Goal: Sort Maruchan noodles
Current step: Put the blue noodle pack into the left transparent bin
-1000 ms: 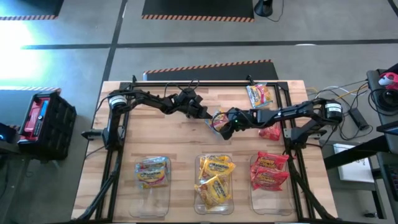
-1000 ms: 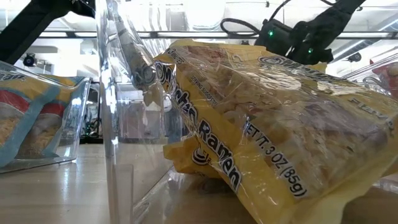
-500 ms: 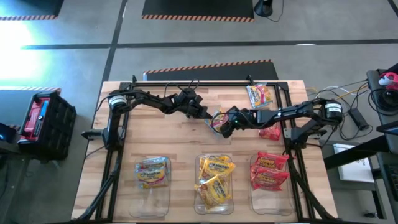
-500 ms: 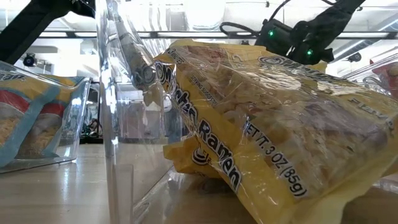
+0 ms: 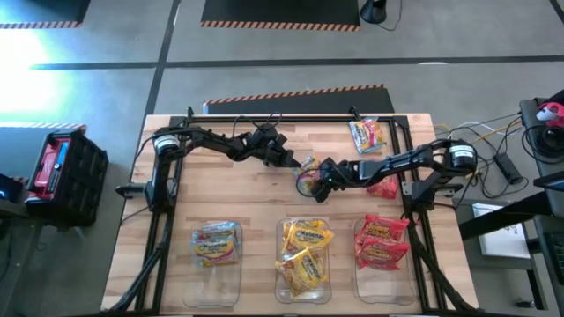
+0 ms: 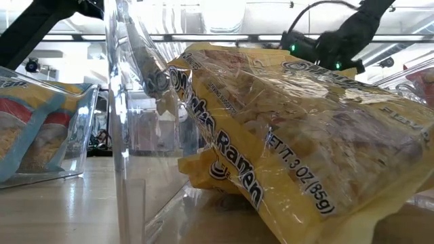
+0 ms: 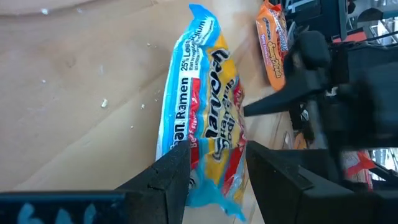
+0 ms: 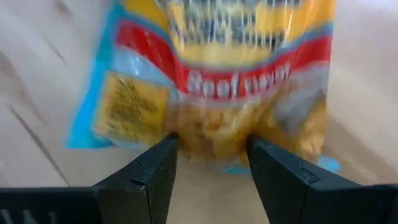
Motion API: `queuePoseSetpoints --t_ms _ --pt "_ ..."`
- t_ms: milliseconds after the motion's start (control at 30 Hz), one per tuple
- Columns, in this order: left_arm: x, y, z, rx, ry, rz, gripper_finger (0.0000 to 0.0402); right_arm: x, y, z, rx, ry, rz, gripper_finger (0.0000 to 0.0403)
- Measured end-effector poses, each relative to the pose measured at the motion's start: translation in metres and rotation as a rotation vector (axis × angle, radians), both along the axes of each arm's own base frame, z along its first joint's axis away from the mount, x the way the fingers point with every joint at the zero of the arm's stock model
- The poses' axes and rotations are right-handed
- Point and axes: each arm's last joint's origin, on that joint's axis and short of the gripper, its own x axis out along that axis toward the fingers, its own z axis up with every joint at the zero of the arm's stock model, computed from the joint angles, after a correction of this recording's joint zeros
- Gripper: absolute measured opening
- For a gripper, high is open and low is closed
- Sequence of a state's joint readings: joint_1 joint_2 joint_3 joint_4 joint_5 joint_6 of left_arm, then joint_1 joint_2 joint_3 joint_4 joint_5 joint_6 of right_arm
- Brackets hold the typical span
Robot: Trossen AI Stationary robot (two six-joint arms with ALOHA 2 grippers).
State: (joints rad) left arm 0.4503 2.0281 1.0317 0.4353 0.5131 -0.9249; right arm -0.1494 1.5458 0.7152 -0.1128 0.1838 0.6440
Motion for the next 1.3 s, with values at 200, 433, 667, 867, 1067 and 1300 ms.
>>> queuePoseSetpoints --t_ms 200,433,667,867,1067,1300 --pt "-0.001 0.003 0.000 0.014 0.002 0.000 0.0139 -0.001 0.005 -0.004 -0.009 0.028 0.025 0.0185" --pt "0.001 0.000 -0.007 0.005 0.015 0.002 0.0139 -0.001 0.005 -0.004 -0.041 0.042 0.053 0.0185" --pt "0.005 -0.001 -0.010 -0.016 -0.009 0.023 0.0139 -0.001 0.005 -0.004 -0.059 0.050 0.075 0.0185" --pt "0.007 -0.002 -0.008 -0.031 -0.015 0.028 0.0140 0.003 0.004 -0.011 -0.112 0.059 0.099 0.0185" --pt "0.007 -0.002 -0.008 -0.043 -0.014 0.034 0.0140 0.006 0.003 -0.027 -0.121 0.092 0.093 0.0185" --pt "0.009 -0.006 -0.006 -0.051 -0.035 0.011 0.0140 0.017 0.001 -0.037 -0.154 0.067 0.091 0.0185"
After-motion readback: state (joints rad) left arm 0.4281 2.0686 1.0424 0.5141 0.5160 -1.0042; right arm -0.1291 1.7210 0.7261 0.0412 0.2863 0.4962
